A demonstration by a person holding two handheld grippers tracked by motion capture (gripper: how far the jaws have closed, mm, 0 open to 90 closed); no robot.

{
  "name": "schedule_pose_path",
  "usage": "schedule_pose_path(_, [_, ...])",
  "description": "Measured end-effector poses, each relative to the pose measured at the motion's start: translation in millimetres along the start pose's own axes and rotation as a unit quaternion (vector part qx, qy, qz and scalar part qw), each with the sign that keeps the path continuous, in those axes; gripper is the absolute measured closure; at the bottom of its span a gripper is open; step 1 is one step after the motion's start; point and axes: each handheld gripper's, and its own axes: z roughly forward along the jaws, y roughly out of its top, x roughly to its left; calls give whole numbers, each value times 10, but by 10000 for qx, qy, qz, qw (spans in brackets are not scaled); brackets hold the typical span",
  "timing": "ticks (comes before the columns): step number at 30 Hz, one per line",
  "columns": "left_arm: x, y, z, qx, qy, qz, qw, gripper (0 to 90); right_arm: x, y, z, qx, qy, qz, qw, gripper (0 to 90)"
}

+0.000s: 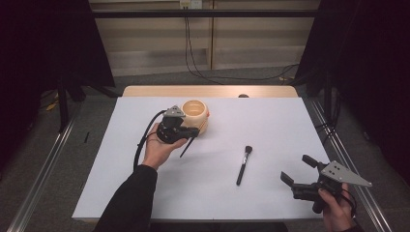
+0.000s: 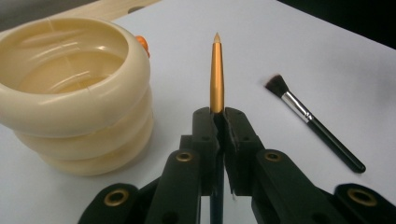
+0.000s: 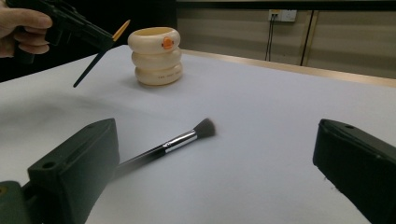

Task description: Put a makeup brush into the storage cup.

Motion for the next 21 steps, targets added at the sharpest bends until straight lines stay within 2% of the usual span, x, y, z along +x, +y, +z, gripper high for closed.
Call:
schedule_pose_path(4, [-25,4,-35,-179,12,-13,9998,839,-16,-3,2,-10,-118,43,9999,1])
schedule_pose_path(6, [-27,2,-48,-198,27,-23,9998,839,-9,0,-1,4,-98,81,9999,1])
schedule_pose_path(10, [-28,-33,-99,-446,119,-43,9989,839,-7,-4,6,12,-64,7,10000,0])
schedule_pose_path(11, [-28,-33,-99,-446,119,-43,9989,839,-7,-4,6,12,-64,7,10000,0])
schedule_pose_path(12, [-23,-51,-117,-558,211,-85,9982,839,-3,-4,5,0,-68,59,10000,0])
schedule_pose_path(13, [-23,-51,-117,-558,211,-85,9982,839,-3,-4,5,0,-68,59,10000,0])
schedule_pose_path(14, [-13,-69,-132,-716,213,-153,9971,839,-2,-3,3,2,-59,54,10000,0])
schedule_pose_path(15, [-13,-69,-132,-716,213,-153,9971,839,-2,-3,3,2,-59,54,10000,0])
schedule_pose_path(16, [-11,-74,-155,-831,256,-186,9960,839,-1,-5,9,-7,-66,59,10000,0])
schedule_pose_path(21, [-12,-61,-217,-985,259,-216,9946,839,-2,-4,9,0,-73,31,10000,0])
